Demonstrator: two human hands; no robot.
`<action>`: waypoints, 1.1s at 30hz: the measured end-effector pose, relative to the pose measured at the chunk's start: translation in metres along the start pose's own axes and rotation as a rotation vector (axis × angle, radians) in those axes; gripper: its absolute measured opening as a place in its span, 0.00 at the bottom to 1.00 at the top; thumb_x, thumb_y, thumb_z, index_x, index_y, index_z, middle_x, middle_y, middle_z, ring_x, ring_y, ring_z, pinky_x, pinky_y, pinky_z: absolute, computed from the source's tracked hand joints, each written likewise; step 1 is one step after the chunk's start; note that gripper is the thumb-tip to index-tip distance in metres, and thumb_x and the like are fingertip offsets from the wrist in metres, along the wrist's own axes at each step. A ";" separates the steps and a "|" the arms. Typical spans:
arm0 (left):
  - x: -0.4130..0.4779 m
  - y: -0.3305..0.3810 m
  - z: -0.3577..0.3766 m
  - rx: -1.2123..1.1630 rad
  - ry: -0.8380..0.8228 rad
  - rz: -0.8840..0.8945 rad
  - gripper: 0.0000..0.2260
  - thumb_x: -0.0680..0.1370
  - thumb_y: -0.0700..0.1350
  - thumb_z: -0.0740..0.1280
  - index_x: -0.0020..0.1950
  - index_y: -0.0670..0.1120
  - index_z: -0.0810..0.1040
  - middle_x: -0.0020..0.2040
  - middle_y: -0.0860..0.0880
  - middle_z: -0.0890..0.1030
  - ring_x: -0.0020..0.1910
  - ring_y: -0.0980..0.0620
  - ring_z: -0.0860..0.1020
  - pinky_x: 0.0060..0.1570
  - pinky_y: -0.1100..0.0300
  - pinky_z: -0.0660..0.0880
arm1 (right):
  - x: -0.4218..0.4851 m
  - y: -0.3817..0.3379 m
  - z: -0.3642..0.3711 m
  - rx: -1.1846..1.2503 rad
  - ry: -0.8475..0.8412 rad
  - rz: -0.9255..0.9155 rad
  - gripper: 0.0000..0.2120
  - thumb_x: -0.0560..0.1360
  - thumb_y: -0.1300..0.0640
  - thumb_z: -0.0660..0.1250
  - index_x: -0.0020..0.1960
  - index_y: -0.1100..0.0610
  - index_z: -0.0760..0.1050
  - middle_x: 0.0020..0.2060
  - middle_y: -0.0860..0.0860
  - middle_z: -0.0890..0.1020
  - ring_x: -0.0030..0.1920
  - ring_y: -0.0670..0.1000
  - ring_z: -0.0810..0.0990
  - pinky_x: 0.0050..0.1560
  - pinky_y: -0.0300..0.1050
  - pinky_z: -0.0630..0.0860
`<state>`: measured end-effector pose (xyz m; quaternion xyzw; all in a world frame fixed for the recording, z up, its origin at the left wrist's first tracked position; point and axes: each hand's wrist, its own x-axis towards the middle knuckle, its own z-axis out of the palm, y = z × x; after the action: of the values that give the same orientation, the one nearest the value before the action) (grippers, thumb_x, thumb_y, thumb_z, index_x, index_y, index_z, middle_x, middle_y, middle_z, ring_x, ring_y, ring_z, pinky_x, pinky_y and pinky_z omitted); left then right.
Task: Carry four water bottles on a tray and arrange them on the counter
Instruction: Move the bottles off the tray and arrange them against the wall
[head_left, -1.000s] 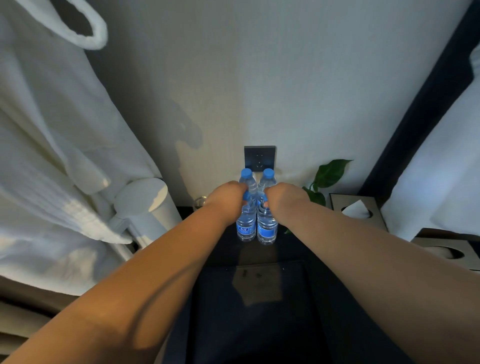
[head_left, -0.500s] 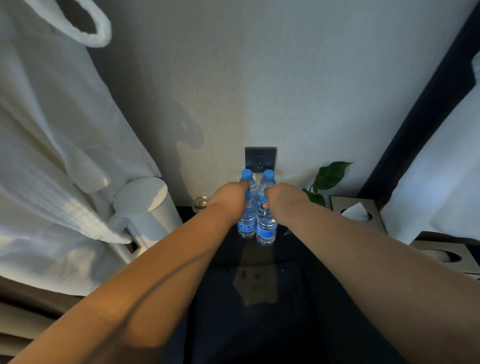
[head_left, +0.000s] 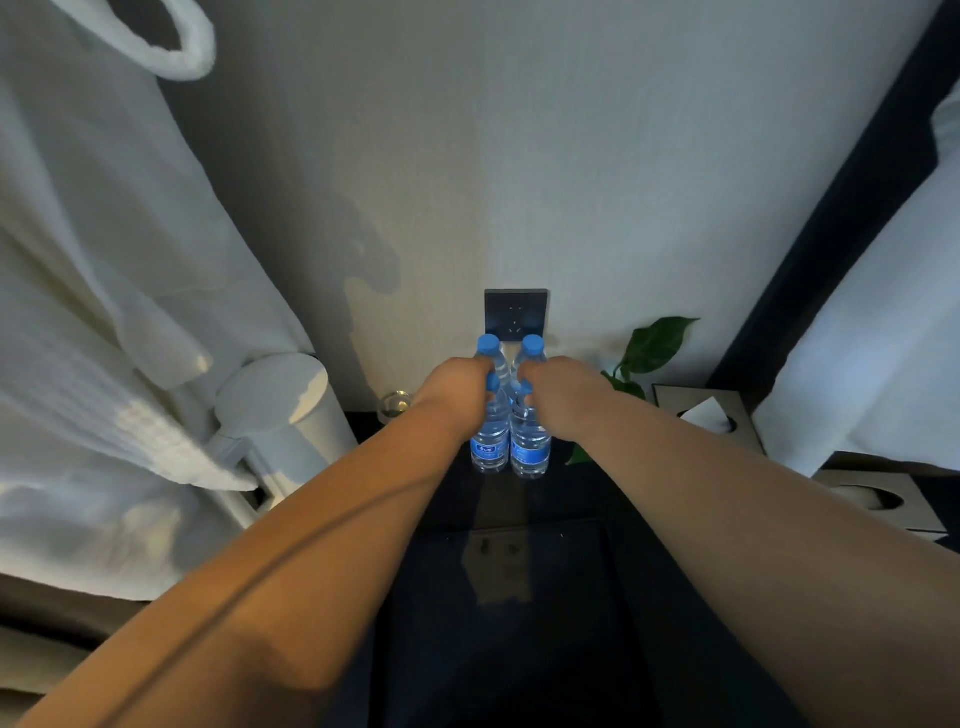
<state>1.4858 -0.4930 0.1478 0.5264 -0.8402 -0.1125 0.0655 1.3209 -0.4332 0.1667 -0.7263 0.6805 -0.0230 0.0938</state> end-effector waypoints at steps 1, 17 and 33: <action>0.000 -0.001 0.001 -0.014 0.011 0.002 0.14 0.77 0.38 0.69 0.61 0.46 0.74 0.51 0.44 0.79 0.43 0.48 0.74 0.42 0.56 0.70 | 0.001 0.002 0.001 -0.001 -0.002 -0.016 0.14 0.78 0.63 0.66 0.62 0.54 0.73 0.48 0.52 0.78 0.44 0.51 0.74 0.42 0.46 0.69; 0.004 -0.002 -0.004 0.037 0.036 0.007 0.13 0.78 0.41 0.68 0.62 0.47 0.74 0.51 0.44 0.80 0.48 0.43 0.79 0.45 0.50 0.76 | 0.011 0.010 0.007 -0.015 0.058 0.034 0.18 0.83 0.50 0.64 0.70 0.53 0.69 0.49 0.53 0.79 0.44 0.52 0.75 0.42 0.47 0.71; 0.008 -0.006 0.003 -0.031 0.053 -0.006 0.09 0.77 0.41 0.69 0.57 0.47 0.75 0.50 0.45 0.80 0.42 0.48 0.75 0.42 0.55 0.70 | 0.015 0.010 0.004 -0.042 0.029 -0.009 0.11 0.81 0.57 0.65 0.63 0.56 0.71 0.46 0.53 0.78 0.43 0.53 0.76 0.41 0.48 0.72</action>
<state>1.4871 -0.5028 0.1433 0.5306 -0.8348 -0.1115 0.0956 1.3131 -0.4481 0.1596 -0.7309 0.6788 -0.0198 0.0688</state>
